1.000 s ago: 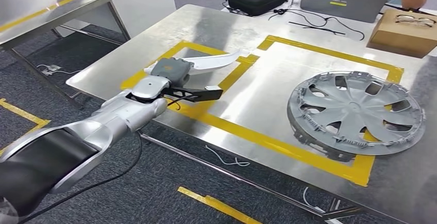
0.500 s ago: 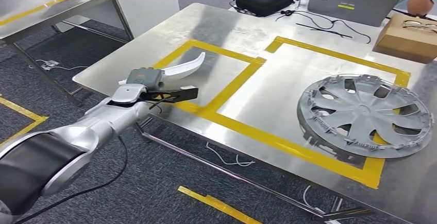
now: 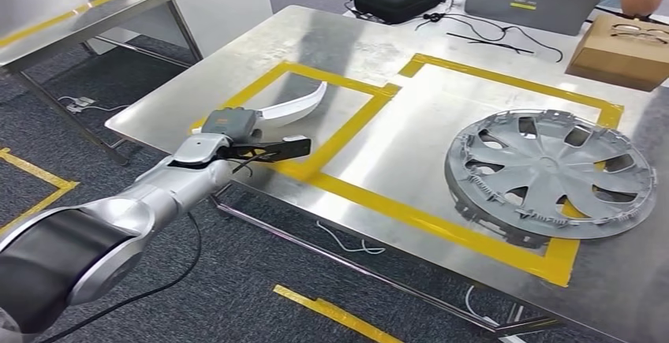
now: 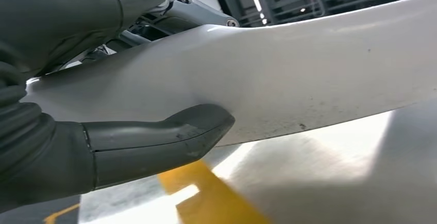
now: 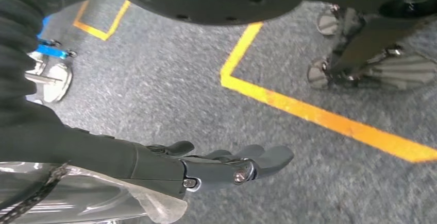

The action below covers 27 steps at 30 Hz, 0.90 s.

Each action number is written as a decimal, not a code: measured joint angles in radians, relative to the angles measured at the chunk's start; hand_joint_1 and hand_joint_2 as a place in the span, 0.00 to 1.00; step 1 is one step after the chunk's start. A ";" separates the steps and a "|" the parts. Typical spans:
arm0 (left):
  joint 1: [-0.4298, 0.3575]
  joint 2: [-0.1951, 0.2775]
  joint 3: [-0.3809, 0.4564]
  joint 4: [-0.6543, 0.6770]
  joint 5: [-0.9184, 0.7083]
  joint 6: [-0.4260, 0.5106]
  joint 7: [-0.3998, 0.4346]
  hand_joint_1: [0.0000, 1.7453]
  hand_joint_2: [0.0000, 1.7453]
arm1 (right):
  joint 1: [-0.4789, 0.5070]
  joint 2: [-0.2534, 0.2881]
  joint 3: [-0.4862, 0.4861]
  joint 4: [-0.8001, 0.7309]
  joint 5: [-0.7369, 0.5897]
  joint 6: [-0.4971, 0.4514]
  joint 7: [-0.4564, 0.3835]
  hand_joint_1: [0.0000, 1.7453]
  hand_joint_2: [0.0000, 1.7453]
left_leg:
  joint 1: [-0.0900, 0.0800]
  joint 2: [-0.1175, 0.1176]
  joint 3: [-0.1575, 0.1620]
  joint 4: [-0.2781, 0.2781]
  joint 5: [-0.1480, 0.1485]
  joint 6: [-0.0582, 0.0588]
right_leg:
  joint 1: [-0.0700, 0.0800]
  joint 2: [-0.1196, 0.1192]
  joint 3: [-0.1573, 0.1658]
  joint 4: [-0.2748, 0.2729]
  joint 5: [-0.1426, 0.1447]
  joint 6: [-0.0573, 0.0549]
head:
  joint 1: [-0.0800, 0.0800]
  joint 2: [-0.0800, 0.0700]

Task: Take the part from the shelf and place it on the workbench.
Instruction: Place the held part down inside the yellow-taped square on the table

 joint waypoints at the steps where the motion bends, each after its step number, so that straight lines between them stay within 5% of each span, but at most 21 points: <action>1: 0.000 -0.003 0.002 0.000 0.000 0.003 -0.005 1.00 1.00 | -0.001 0.001 0.000 0.000 0.001 0.000 0.000 0.00 1.00 | 0.002 0.000 -0.025 0.059 -0.030 -0.005 | 0.000 0.000 0.001 -0.001 0.000 -0.003 | -0.001 0.000; 2: 0.002 -0.006 0.003 0.000 -0.001 0.004 -0.011 1.00 1.00 | -0.002 0.002 0.000 0.000 0.002 0.001 0.000 0.00 1.00 | 0.004 0.000 -0.056 0.128 -0.060 -0.009 | 0.000 0.000 0.001 -0.001 -0.001 -0.005 | -0.002 0.000; 4: 0.007 -0.012 0.006 0.000 0.001 0.006 -0.031 0.50 1.00 | -0.002 0.003 0.000 0.000 0.004 0.002 -0.002 0.00 0.50 | 0.008 0.001 -0.097 0.215 -0.082 -0.014 | 0.000 0.001 0.002 0.000 -0.001 -0.006 | -0.002 0.000; 6: 0.009 -0.022 0.011 -0.001 0.007 0.007 -0.061 0.00 1.00 | 0.000 0.004 0.000 0.000 0.007 0.003 -0.005 0.00 0.00 | 0.011 0.001 -0.073 0.161 -0.035 -0.014 | -0.001 0.002 0.004 0.002 -0.003 -0.004 | -0.002 0.000; 9: 0.002 -0.043 0.018 -0.005 0.021 0.003 -0.117 0.00 1.00 | -0.002 0.005 0.000 0.000 0.012 0.006 -0.006 0.00 0.00 | 0.011 0.001 0.012 -0.018 0.038 -0.008 | 0.002 0.002 0.003 0.008 -0.008 0.007 | -0.001 0.000; 12: 0.002 -0.069 0.031 -0.012 0.058 -0.001 -0.176 0.00 1.00 | -0.003 0.005 0.000 0.000 0.025 0.009 -0.006 0.00 0.00 | 0.006 -0.002 0.023 -0.053 0.037 0.008 | 0.003 0.000 -0.001 0.007 -0.007 0.023 | 0.000 0.000; 14: 0.001 -0.084 0.051 -0.022 0.101 0.002 -0.222 0.00 0.50 | -0.002 0.005 0.000 0.000 0.033 0.009 -0.009 0.00 0.00 | 0.007 -0.001 0.025 -0.058 0.041 0.022 | 0.001 0.000 -0.011 0.023 -0.021 0.033 | 0.001 0.000; 16: 0.000 -0.100 0.072 -0.034 0.128 0.006 -0.254 0.00 0.00 | -0.001 0.005 0.000 0.000 0.038 0.008 -0.012 0.00 0.00 | 0.009 -0.001 0.026 -0.061 0.044 0.035 | 0.000 0.000 -0.054 0.109 -0.072 0.039 | 0.004 0.000; 18: 0.003 -0.111 0.084 -0.037 0.142 0.009 -0.271 0.00 0.00 | -0.001 0.005 0.000 0.000 0.039 0.008 -0.019 0.00 0.00 | 0.007 -0.001 0.026 -0.061 0.043 0.040 | 0.000 0.000 -0.117 0.241 -0.127 0.042 | 0.007 0.000; 20: 0.011 -0.118 0.097 -0.041 0.167 0.015 -0.295 0.00 0.00 | 0.000 0.005 0.000 0.000 0.041 0.008 -0.029 0.00 0.00 | 0.004 -0.001 0.026 -0.061 0.043 0.041 | 0.000 0.000 -0.147 0.293 -0.128 0.042 | 0.006 0.000; 21: 0.015 -0.122 0.105 -0.045 0.181 0.019 -0.310 0.00 0.00 | 0.001 0.005 0.000 0.000 0.042 0.008 -0.035 0.00 0.00 | 0.003 -0.001 0.026 -0.060 0.042 0.041 | 0.000 0.000 -0.135 0.267 -0.103 0.041 | 0.006 0.000; 24: 0.017 -0.133 0.128 -0.059 0.204 0.036 -0.337 0.00 0.00 | -0.001 0.004 0.000 0.000 0.044 0.005 -0.045 0.00 0.00 | 0.001 -0.004 0.026 -0.059 0.041 0.037 | 0.002 0.000 -0.036 0.069 -0.017 0.031 | 0.006 0.000; 27: 0.023 -0.140 0.140 -0.070 0.224 0.056 -0.352 0.00 0.00 | -0.004 0.004 0.000 0.000 0.047 0.009 -0.044 0.00 0.00 | -0.003 -0.004 0.022 -0.059 0.044 0.026 | 0.006 0.002 -0.001 0.009 -0.011 0.025 | 0.005 0.000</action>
